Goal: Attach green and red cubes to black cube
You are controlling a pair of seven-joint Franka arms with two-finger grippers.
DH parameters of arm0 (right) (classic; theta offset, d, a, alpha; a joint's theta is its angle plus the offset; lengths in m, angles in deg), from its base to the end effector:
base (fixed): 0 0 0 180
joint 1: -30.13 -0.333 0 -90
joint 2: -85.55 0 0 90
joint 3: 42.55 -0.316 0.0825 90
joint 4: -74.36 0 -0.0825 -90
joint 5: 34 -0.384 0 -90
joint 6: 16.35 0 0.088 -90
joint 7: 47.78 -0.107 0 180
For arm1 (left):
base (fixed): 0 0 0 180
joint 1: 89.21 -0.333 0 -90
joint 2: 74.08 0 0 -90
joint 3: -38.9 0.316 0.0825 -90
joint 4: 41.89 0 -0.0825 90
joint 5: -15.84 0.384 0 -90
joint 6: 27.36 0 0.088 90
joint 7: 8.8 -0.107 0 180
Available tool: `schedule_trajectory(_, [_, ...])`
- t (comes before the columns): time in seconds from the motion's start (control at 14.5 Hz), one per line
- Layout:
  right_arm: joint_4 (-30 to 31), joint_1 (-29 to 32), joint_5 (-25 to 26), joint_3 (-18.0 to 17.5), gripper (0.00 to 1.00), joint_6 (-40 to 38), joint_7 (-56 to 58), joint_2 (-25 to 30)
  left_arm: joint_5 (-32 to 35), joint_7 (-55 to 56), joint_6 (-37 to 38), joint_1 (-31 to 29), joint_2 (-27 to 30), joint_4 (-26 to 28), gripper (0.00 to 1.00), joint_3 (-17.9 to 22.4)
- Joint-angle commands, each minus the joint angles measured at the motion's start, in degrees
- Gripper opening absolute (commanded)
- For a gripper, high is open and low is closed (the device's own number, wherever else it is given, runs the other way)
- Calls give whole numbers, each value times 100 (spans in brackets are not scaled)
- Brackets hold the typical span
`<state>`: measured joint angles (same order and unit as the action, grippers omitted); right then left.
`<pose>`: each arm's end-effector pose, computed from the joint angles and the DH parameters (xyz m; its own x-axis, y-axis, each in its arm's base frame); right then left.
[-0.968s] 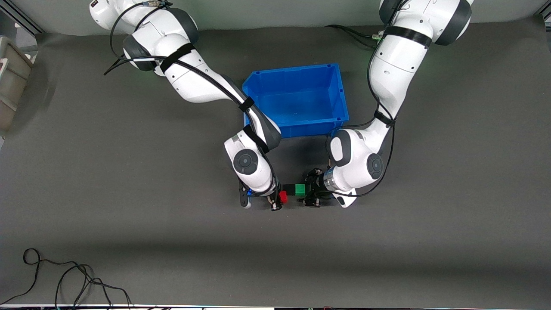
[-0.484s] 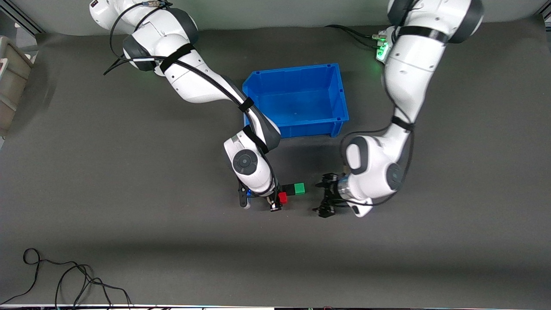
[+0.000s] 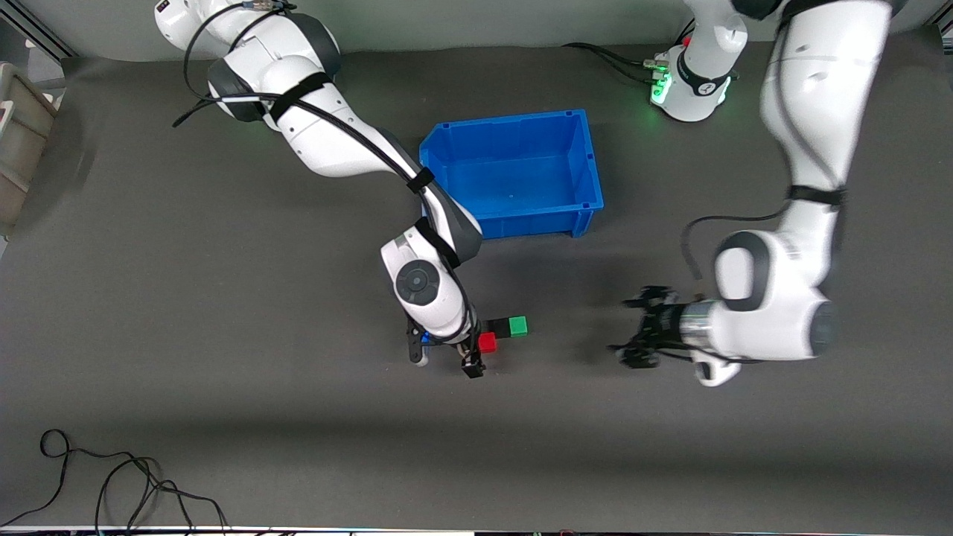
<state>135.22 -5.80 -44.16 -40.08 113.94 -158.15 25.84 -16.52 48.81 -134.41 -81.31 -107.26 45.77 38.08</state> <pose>0.6515 0.4505 0.2069 0.1566 -0.9737 -0.1653 -0.9837 -0.1388 -0.1142 0.6663 -0.1422 0.3120 0.3914 0.7430 -0.5429 0.8890 -0.4577 0.0144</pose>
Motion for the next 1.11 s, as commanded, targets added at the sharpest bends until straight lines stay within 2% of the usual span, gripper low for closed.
schedule_trajectory(0.0, [93, 340, 32, -27, 100, -1142, 645, 819, 789, -880, 806, -542, 600, 146, 100, -42])
schedule_trajectory(0.14, [101, 613, 32, -27, 100, -1942, 1303, 1329, 1422, -1697, 1193, -867, 952, 137, 100, -42])
schedule_trajectory(0.35, [110, 1253, 23, -27, 100, -3233, 2760, 2189, 1705, -3007, 1599, -1325, 1392, 128, 100, -42])
schedule_trajectory(0.69, [145, 2335, 75, 52, 100, -5141, 5738, 3439, 2573, -4493, 1890, -1397, 2139, 119, 100, -68])
schedule_trajectory(0.76, [145, 2528, 110, 95, 100, -5388, 6363, 3588, 2820, -5035, 1846, -1370, 2297, 128, 100, -86])
schedule_trajectory(0.9, [233, 2854, 128, 297, 100, -5697, 7567, 3844, 2901, -6178, 1758, -1396, 2482, 128, 100, -86])
schedule_trajectory(1.04, [609, 2952, 146, 718, 100, -5646, 8842, 4177, 2919, -6518, 1679, -1396, 2667, 224, 100, -77])
